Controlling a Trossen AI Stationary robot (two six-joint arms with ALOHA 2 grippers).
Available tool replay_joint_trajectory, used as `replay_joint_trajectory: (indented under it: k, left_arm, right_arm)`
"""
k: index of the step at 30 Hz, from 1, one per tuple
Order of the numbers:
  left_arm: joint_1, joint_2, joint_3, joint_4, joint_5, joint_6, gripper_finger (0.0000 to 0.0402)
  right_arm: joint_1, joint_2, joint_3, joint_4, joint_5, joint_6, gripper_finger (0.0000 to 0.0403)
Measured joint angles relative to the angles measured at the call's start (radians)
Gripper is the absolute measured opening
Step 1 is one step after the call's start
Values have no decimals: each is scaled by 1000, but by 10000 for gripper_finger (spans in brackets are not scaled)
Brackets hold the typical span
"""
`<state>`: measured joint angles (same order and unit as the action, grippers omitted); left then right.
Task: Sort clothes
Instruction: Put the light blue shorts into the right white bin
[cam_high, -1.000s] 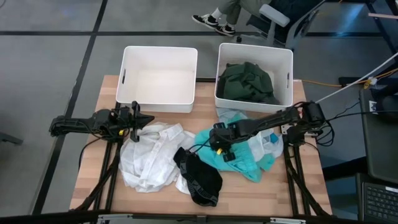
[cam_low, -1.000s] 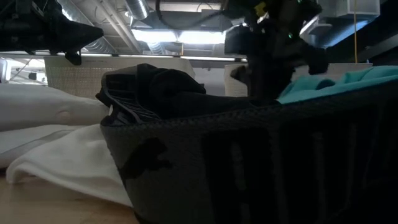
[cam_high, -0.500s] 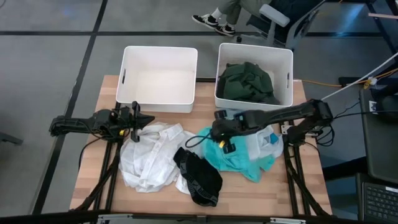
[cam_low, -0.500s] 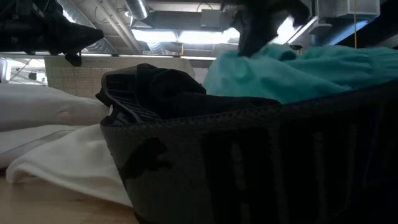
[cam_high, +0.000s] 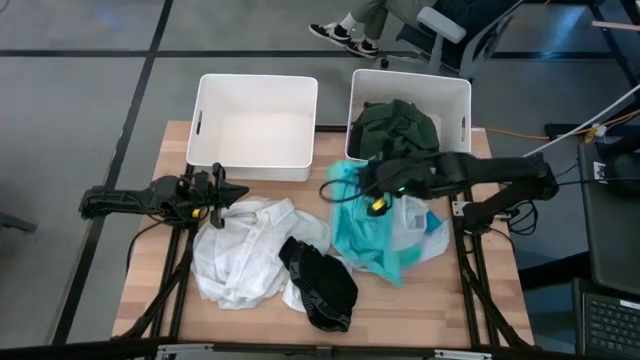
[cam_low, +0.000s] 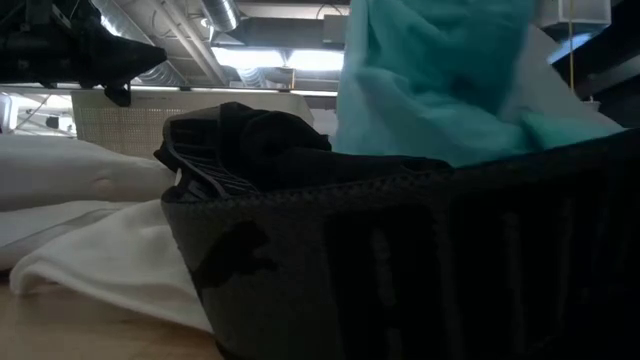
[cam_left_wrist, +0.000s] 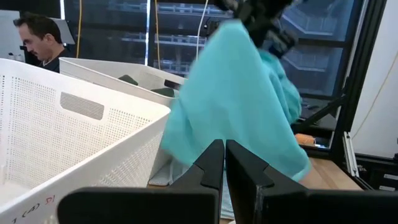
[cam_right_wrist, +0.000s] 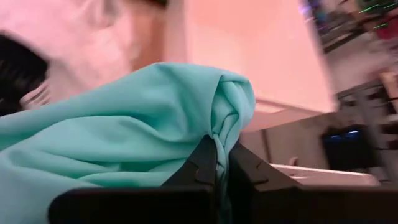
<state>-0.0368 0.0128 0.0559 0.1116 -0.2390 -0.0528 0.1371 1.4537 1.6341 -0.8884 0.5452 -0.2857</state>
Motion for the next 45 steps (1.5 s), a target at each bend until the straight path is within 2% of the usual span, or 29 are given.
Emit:
replay_joint_trajectory:
  k: [12,27,35,45]
  left_arm:
    - [0,0,0,0,0,0,8]
    - [0,0,0,0,0,-4,8]
    - [0,0,0,0,0,-1,8]
    - [0,0,0,0,0,-1,8]
  right_arm:
    - [0,-32,251,-4,245,-121,18]
    - [-10,-32,553,90,537,-414,19]
    - [-182,-33,656,134,521,-511,19]
    - [-481,-29,664,144,345,-528,19]
